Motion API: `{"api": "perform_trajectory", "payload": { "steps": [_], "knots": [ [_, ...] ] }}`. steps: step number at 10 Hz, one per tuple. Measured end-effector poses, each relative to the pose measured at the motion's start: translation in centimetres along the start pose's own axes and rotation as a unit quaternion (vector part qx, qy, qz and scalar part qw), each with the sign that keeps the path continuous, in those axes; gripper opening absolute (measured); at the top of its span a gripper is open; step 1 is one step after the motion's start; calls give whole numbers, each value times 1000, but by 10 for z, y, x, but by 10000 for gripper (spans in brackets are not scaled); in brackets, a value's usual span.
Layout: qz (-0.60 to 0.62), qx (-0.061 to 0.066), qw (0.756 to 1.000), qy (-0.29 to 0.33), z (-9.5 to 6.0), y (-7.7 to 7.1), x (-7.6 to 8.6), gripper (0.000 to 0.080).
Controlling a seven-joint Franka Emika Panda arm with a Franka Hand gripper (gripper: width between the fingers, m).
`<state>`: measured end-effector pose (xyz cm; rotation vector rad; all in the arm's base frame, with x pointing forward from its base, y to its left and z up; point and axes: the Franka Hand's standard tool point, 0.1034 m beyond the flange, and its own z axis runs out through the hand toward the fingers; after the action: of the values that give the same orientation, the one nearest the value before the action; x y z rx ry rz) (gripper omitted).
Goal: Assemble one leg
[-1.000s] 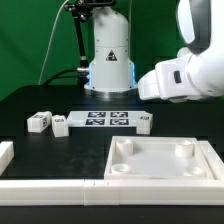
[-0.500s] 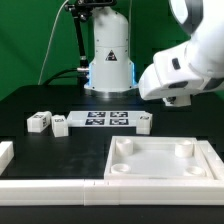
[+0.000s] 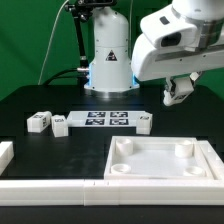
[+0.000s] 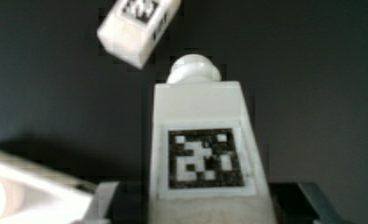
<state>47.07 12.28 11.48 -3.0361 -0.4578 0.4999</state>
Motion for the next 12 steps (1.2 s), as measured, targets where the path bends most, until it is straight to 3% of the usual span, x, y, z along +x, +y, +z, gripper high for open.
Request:
{"api": "perform_trajectory", "payload": {
  "steps": [4, 6, 9, 12],
  "knots": [
    [-17, -17, 985, 169, -4, 13, 26, 290],
    [-23, -28, 963, 265, -23, 22, 48, 290],
    [-24, -30, 953, 301, -44, 29, 66, 290],
    [-24, -30, 953, 301, -43, 29, 66, 290]
  ]
}}
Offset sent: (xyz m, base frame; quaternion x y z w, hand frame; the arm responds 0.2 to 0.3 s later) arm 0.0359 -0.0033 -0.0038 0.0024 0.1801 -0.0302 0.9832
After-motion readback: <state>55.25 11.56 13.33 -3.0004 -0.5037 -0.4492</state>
